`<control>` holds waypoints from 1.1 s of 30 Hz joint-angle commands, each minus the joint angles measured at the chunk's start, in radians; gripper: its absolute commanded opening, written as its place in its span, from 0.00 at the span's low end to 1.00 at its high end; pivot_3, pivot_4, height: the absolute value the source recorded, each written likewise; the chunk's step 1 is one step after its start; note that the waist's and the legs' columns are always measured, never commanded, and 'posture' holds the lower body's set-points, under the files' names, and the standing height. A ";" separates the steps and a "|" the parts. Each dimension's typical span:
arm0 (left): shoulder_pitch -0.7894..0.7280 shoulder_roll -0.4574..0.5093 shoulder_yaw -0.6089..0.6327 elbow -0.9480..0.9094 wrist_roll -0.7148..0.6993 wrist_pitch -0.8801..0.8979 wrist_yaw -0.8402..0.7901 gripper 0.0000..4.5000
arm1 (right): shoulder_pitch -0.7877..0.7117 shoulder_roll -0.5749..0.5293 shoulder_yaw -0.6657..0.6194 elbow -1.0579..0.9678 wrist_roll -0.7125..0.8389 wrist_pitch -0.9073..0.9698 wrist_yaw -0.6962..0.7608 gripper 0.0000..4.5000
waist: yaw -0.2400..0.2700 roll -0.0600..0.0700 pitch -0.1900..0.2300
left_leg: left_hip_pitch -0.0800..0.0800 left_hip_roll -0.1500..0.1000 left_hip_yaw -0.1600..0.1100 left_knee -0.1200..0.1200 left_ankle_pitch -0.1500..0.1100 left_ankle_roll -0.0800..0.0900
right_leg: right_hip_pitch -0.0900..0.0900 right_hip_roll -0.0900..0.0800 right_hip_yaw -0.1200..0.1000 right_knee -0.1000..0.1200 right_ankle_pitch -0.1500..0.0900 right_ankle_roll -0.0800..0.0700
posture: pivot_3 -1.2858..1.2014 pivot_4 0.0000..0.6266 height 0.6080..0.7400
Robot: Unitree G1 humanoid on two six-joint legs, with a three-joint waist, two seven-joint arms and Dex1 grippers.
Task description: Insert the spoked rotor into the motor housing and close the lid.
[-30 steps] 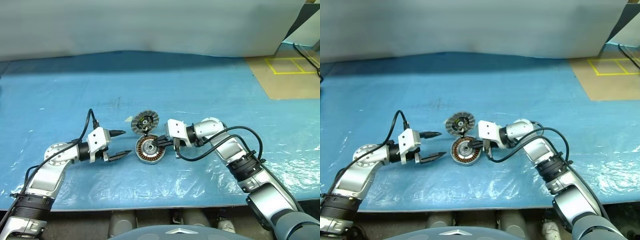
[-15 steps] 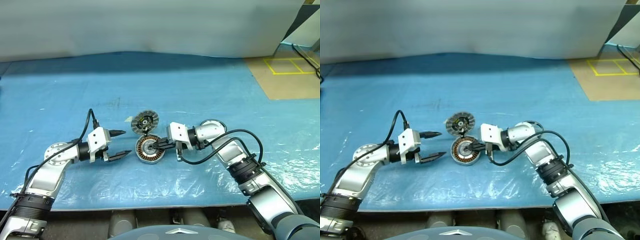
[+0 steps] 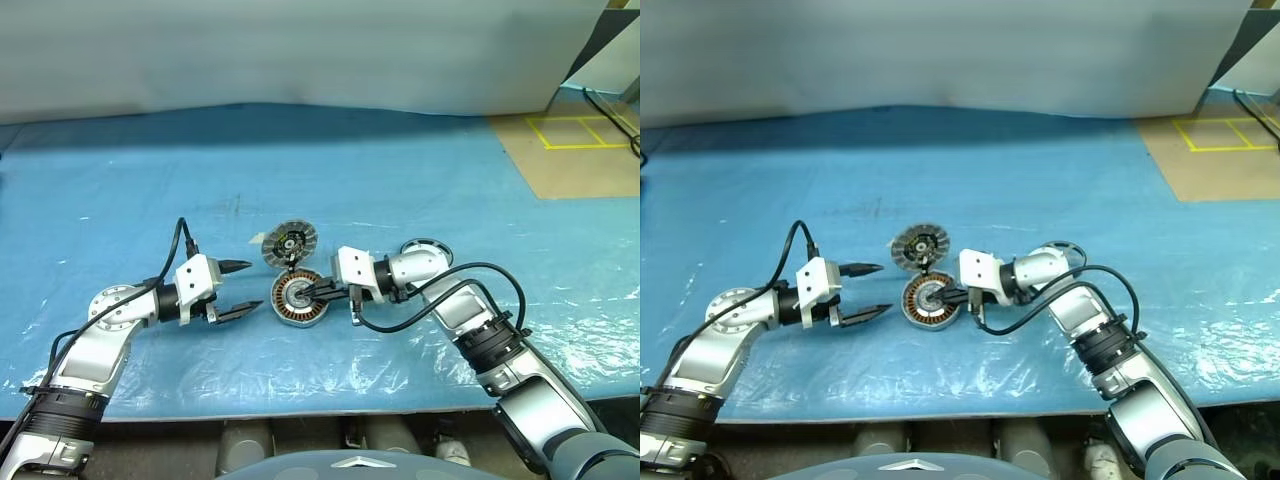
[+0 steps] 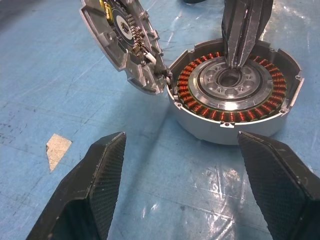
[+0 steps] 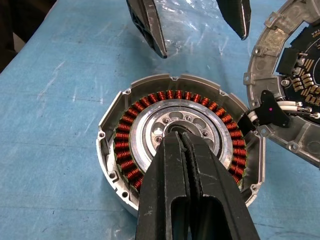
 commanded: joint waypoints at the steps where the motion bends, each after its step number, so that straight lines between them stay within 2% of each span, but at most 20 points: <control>1: 0.008 0.003 0.006 -0.012 -0.004 -0.016 -0.003 0.83 | -0.046 0.006 -0.015 -0.024 0.006 0.031 -0.001 0.01 | 0.000 0.000 0.000 | 0.000 0.000 0.000 0.000 0.000 0.000 | 0.000 0.000 0.000 0.000 0.000 0.000 | 0.52 0.24 1.00; 6: 0.012 0.001 0.003 -0.027 -0.004 -0.004 0.002 0.83 | -0.081 0.011 -0.027 -0.055 0.025 0.077 -0.002 0.01 | 0.001 0.000 0.000 | -0.001 0.000 0.000 0.000 0.001 0.001 | -0.001 0.000 0.000 0.000 0.001 0.001 | 0.52 0.24 1.00; 15: 0.007 0.003 0.003 -0.047 -0.008 0.016 0.003 0.83 | -0.018 -0.003 -0.007 -0.045 0.030 0.043 0.029 0.01 | 0.003 0.000 0.000 | -0.002 0.000 0.000 0.000 0.000 0.001 | -0.001 0.000 0.000 0.000 0.001 0.001 | 0.52 0.24 1.00; 33: 0.009 0.005 0.006 -0.034 -0.004 0.007 -0.005 0.83 | 0.002 -0.008 -0.004 -0.032 0.009 0.011 0.036 0.01 | 0.001 0.000 0.000 | -0.001 0.000 0.000 0.000 0.000 0.001 | -0.001 0.000 0.000 0.000 0.001 0.001 | 0.52 0.24 1.00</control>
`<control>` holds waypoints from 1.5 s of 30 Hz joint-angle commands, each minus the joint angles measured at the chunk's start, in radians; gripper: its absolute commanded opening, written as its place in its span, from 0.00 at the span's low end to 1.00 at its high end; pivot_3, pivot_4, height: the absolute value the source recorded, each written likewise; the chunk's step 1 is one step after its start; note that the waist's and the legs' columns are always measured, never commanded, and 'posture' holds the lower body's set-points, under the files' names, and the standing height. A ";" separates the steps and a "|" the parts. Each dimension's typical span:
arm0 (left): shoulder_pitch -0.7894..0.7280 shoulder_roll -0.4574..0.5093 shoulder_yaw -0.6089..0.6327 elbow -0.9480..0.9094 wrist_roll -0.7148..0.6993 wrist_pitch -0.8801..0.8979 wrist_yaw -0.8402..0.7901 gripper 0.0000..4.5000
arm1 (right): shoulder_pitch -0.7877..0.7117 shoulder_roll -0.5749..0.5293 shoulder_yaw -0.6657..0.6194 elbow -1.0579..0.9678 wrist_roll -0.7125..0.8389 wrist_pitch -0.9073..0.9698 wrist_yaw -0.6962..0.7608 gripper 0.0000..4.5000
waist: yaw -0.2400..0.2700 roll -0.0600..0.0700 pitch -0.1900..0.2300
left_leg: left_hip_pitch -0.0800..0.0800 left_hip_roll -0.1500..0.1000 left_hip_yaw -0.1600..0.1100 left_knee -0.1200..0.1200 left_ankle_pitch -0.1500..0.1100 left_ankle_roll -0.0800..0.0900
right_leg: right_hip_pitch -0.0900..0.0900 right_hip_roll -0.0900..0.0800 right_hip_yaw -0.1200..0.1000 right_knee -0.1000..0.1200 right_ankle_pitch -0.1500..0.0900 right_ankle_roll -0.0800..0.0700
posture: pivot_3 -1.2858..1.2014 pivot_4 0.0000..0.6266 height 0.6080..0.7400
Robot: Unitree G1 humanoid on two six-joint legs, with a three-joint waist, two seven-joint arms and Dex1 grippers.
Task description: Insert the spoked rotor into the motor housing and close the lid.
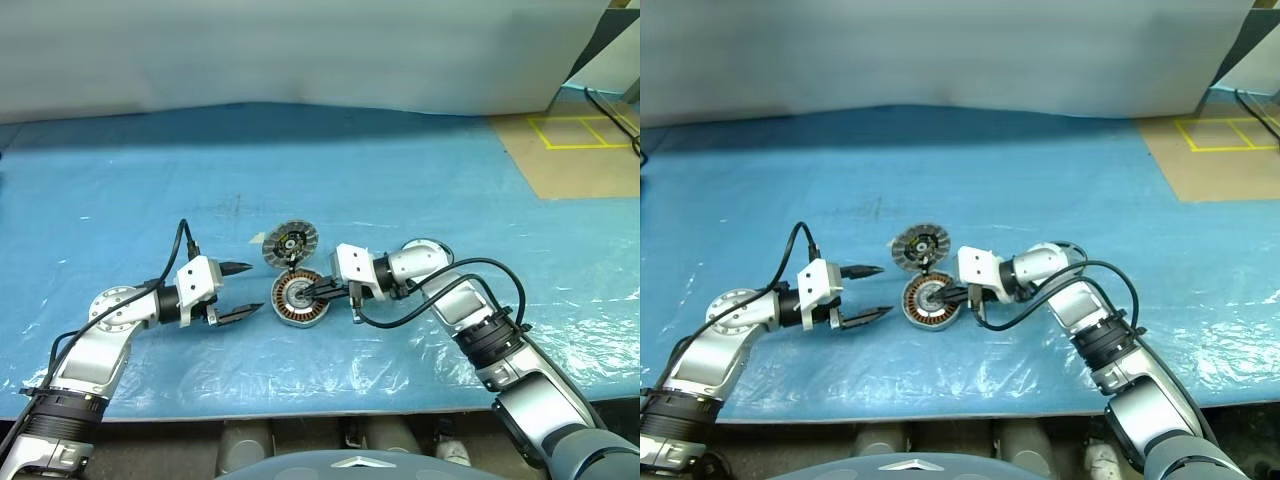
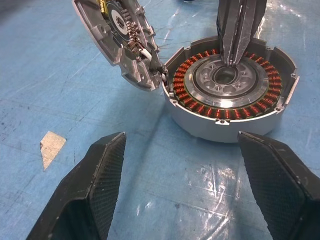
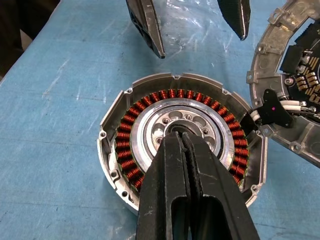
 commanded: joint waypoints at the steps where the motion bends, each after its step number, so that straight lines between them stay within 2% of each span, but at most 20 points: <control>1: 0.002 0.005 0.006 -0.017 -0.006 -0.010 -0.001 0.83 | 0.009 -0.006 -0.002 -0.025 0.005 -0.014 0.003 0.01 | 0.000 0.000 0.000 | 0.000 0.000 0.000 0.000 0.000 0.000 | 0.000 0.000 0.000 0.000 0.000 0.000 | 0.52 0.24 1.00; 10: -0.003 0.005 0.005 -0.015 -0.006 -0.008 -0.002 0.83 | -0.045 0.027 -0.024 0.012 -0.008 -0.018 -0.051 0.01 | -0.001 0.000 0.000 | 0.000 0.000 0.000 0.000 0.000 0.000 | 0.000 0.000 0.000 0.000 0.000 0.000 | 0.52 0.24 1.00; 21: -0.010 0.001 -0.002 -0.018 -0.004 -0.004 0.000 0.83 | -0.030 -0.004 -0.038 -0.081 0.056 0.037 0.001 0.01 | 0.001 0.000 0.000 | -0.001 0.000 0.000 0.000 0.000 0.000 | 0.000 0.000 0.000 0.000 0.000 0.000 | 0.52 0.24 1.00; 29: -0.011 0.004 -0.007 -0.032 -0.006 0.008 0.001 0.83 | -0.020 0.008 0.001 0.043 0.012 -0.049 0.010 0.01 | -0.001 0.000 0.000 | 0.000 0.000 0.000 0.000 0.000 0.000 | 0.000 0.000 0.000 0.000 0.000 0.000 | 0.52 0.24 1.00; 35: -0.007 0.006 -0.003 -0.029 -0.005 0.006 0.000 0.83 | -0.017 0.010 0.005 0.064 -0.001 -0.070 0.008 0.01 | -0.001 0.000 0.000 | 0.000 0.000 0.000 0.000 0.000 0.000 | 0.000 0.000 0.000 0.000 0.000 0.000 | 0.52 0.24 1.00; 45: 0.001 0.008 0.002 -0.026 -0.006 0.000 0.000 0.83 | 0.001 -0.033 -0.010 -0.117 0.028 0.018 0.019 0.01 | 0.001 0.000 0.000 | 0.000 0.000 0.000 0.001 0.000 0.000 | 0.000 0.000 0.000 0.000 0.000 0.000 | 0.52 0.24 1.00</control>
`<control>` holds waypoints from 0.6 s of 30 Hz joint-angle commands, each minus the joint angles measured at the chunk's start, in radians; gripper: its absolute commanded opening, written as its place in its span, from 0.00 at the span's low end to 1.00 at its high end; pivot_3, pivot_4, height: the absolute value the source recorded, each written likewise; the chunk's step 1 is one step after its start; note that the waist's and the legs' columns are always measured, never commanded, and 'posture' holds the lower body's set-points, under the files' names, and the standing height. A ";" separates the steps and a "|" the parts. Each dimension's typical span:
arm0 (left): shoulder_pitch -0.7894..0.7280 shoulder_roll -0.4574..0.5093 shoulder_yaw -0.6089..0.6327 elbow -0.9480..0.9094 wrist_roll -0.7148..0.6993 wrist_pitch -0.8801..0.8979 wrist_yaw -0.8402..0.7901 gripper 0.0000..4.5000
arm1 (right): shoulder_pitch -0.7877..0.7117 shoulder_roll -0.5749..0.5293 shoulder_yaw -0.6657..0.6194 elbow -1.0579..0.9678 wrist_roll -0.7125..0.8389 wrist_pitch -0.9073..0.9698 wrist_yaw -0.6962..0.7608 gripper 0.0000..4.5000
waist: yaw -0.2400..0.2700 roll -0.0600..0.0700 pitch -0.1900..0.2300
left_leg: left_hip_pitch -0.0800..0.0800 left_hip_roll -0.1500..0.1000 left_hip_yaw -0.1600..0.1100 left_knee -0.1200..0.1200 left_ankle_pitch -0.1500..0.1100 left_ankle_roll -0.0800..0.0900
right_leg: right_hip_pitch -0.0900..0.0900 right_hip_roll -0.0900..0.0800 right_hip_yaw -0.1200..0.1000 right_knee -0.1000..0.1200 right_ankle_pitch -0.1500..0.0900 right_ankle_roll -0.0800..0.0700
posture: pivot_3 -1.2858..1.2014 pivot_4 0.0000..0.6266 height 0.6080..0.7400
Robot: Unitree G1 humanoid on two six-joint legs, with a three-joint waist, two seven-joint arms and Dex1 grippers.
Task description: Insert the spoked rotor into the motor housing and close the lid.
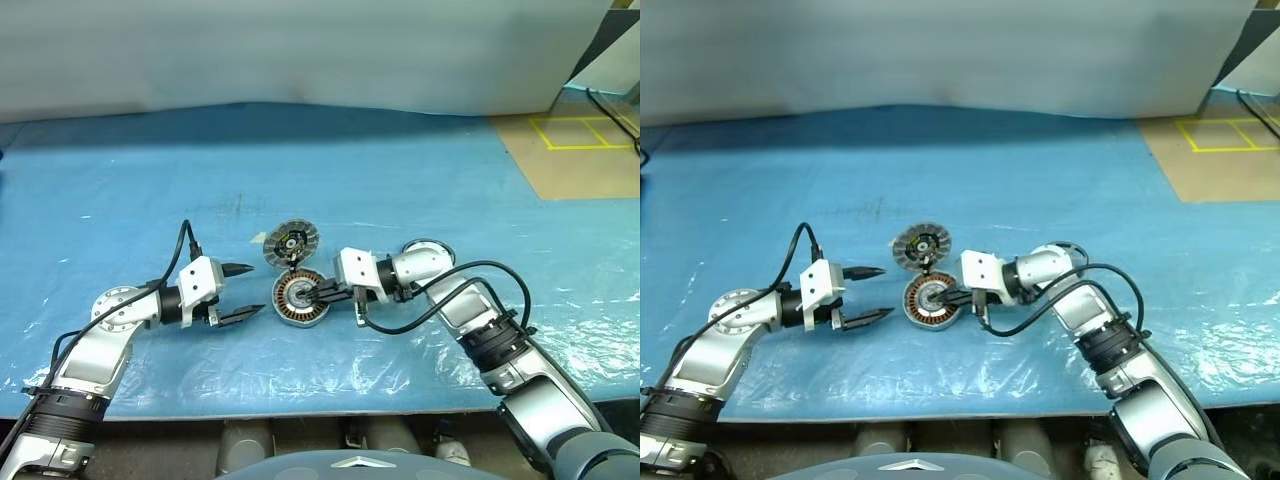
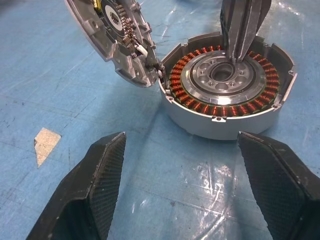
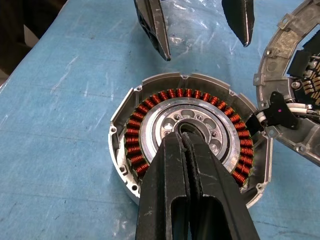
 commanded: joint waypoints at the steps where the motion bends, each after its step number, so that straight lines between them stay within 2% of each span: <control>1: 0.001 0.007 0.012 -0.026 -0.008 -0.012 0.000 0.83 | -0.015 -0.003 -0.009 -0.083 0.023 0.037 0.007 0.01 | 0.000 0.000 0.000 | 0.000 0.000 0.000 0.000 0.000 0.000 | 0.000 0.000 0.000 0.000 0.000 0.000 | 0.52 0.24 1.00; 11: -0.003 0.008 0.010 -0.019 -0.005 -0.012 0.000 0.83 | -0.021 0.039 0.011 0.033 -0.011 -0.024 -0.008 0.01 | -0.001 0.000 0.000 | 0.000 0.000 0.000 0.000 0.000 0.000 | 0.000 0.000 0.000 0.000 0.000 -0.001 | 0.52 0.24 1.00; 18: 0.008 0.012 0.018 -0.018 -0.004 -0.021 0.001 0.83 | -0.026 0.039 0.011 0.024 -0.022 -0.020 -0.016 0.01 | -0.001 0.000 0.000 | 0.000 0.000 0.000 0.000 0.000 0.000 | 0.000 0.000 0.000 0.000 0.000 0.000 | 0.52 0.24 1.00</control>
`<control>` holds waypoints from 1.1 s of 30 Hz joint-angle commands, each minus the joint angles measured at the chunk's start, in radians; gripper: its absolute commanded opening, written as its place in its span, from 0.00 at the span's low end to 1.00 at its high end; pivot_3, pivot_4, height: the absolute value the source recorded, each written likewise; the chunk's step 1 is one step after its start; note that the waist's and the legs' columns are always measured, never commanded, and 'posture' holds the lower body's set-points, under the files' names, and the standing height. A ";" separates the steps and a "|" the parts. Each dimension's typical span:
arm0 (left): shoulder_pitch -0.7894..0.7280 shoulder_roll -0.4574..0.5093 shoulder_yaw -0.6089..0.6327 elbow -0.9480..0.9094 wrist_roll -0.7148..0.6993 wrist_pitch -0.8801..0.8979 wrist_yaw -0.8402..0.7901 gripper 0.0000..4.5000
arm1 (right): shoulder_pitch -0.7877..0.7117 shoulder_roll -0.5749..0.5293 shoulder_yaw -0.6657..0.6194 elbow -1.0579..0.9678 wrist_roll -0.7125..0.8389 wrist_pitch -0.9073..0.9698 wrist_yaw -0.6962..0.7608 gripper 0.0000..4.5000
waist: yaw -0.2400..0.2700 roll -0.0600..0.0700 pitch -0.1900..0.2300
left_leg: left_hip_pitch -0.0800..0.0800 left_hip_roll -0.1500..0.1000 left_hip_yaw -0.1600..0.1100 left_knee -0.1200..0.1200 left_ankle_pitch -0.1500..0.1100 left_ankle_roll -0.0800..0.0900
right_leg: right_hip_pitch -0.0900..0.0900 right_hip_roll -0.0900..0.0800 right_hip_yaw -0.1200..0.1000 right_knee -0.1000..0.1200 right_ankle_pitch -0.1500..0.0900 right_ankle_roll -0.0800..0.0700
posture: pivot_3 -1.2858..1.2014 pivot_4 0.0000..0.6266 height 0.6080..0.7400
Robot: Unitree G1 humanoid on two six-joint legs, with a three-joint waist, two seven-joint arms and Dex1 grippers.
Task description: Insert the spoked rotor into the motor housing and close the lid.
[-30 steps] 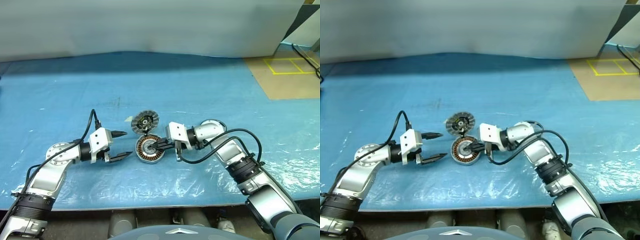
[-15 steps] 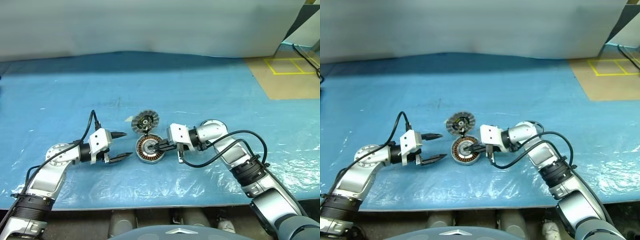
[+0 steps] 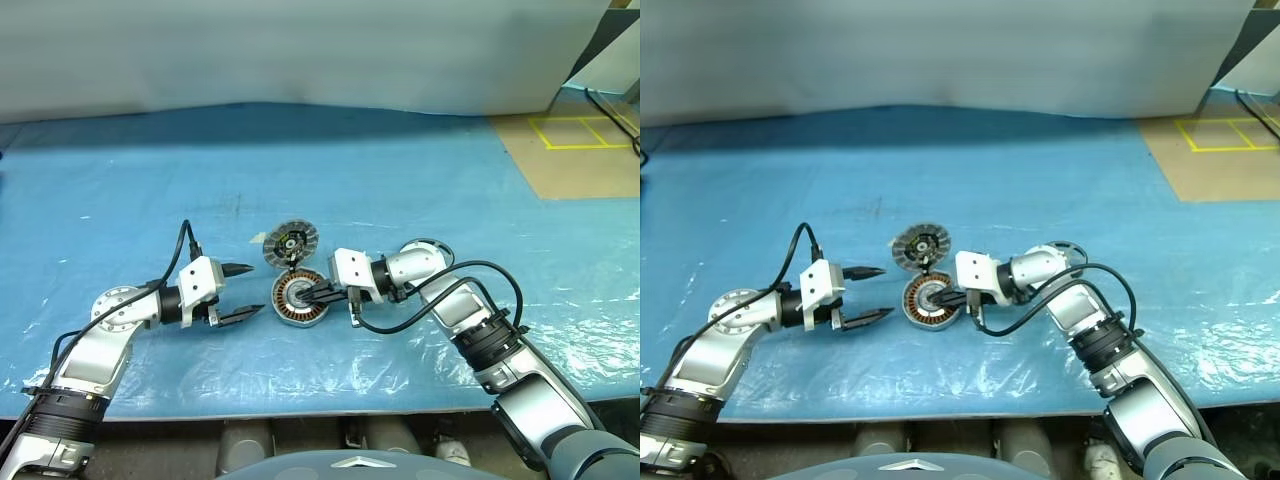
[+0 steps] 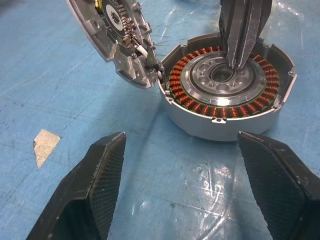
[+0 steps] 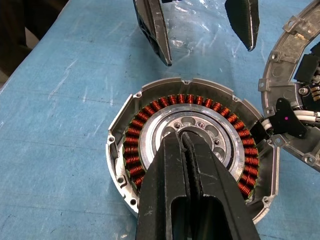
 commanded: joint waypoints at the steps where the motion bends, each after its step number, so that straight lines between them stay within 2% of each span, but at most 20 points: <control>1: 0.010 0.012 0.018 -0.019 -0.005 -0.019 0.001 0.83 | -0.023 0.002 -0.005 -0.026 -0.009 0.001 -0.015 0.01 | 0.000 0.000 0.000 | 0.000 0.000 0.000 0.000 0.000 0.000 | 0.000 0.000 0.000 0.000 0.000 0.000 | 0.52 0.24 1.00; 10: 0.008 0.008 0.014 -0.018 -0.004 -0.020 0.004 0.83 | -0.063 0.008 -0.021 -0.044 0.000 0.021 -0.036 0.01 | 0.000 0.000 0.000 | 0.000 0.000 0.000 0.000 0.000 0.000 | 0.000 0.000 0.000 0.000 0.000 0.000 | 0.52 0.24 1.00; 28: 0.002 0.006 0.005 -0.029 -0.002 -0.011 0.005 0.83 | -0.005 0.004 0.005 0.029 -0.012 -0.047 -0.013 0.01 | -0.001 0.000 0.000 | 0.000 0.000 0.000 0.000 0.000 0.000 | 0.000 0.000 0.000 0.000 0.000 0.000 | 0.52 0.24 1.00; 33: 0.005 0.008 0.006 -0.037 -0.002 -0.005 0.007 0.83 | 0.003 -0.012 -0.006 -0.012 0.001 -0.029 -0.004 0.01 | 0.000 0.000 0.000 | 0.000 0.000 0.000 0.000 0.000 0.000 | 0.000 0.000 0.000 0.000 0.000 0.000 | 0.52 0.24 1.00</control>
